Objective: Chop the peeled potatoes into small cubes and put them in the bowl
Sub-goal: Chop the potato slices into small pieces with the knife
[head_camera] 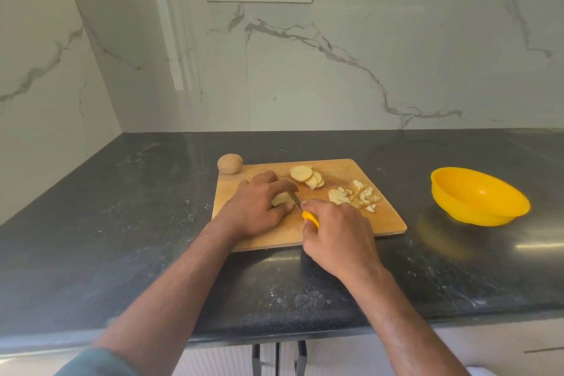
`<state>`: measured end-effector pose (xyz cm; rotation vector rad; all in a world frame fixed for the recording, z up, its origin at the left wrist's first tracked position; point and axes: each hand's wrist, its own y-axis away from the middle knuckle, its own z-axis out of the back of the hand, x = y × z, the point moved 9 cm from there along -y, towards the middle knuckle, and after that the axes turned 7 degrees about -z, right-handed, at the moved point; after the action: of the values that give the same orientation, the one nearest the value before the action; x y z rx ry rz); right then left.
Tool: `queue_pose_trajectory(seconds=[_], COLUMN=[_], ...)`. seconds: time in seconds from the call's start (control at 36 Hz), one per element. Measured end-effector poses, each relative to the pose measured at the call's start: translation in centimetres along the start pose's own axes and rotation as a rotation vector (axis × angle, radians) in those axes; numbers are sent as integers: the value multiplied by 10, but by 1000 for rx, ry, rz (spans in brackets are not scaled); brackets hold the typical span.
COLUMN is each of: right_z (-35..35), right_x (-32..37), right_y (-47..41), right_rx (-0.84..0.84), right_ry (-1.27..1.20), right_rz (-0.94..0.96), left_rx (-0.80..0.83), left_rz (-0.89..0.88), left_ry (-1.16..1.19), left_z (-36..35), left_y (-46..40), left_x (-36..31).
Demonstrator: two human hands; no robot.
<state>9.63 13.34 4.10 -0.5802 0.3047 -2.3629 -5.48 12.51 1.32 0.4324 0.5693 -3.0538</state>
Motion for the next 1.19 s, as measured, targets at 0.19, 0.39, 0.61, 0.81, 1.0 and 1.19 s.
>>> queue_pose_trajectory(seconds=[0.19,0.39,0.61,0.81,1.0,1.19], right_z=[-2,-2,1,2,-2,3], right_x=[7,7,3,5,11,9], right_y=[8,9,11,14,13,15], right_rx=[-52,-52,-113,-98,-85,-115], right_ry=[16,-4,11,-38,31,15], right_rz=[-14,-37,-63,-27,27,-6], left_rx=[4,-7,-98,-204,-174,-125], left_rz=[-6,-11,16,-28,-33,-32], left_ry=[-14,15,152,228,229,192], left_z=[-2,-2,5,15,13,9], left_y=[-1,-3,0,3,2,1], left_x=[2,4,8,8,5,3])
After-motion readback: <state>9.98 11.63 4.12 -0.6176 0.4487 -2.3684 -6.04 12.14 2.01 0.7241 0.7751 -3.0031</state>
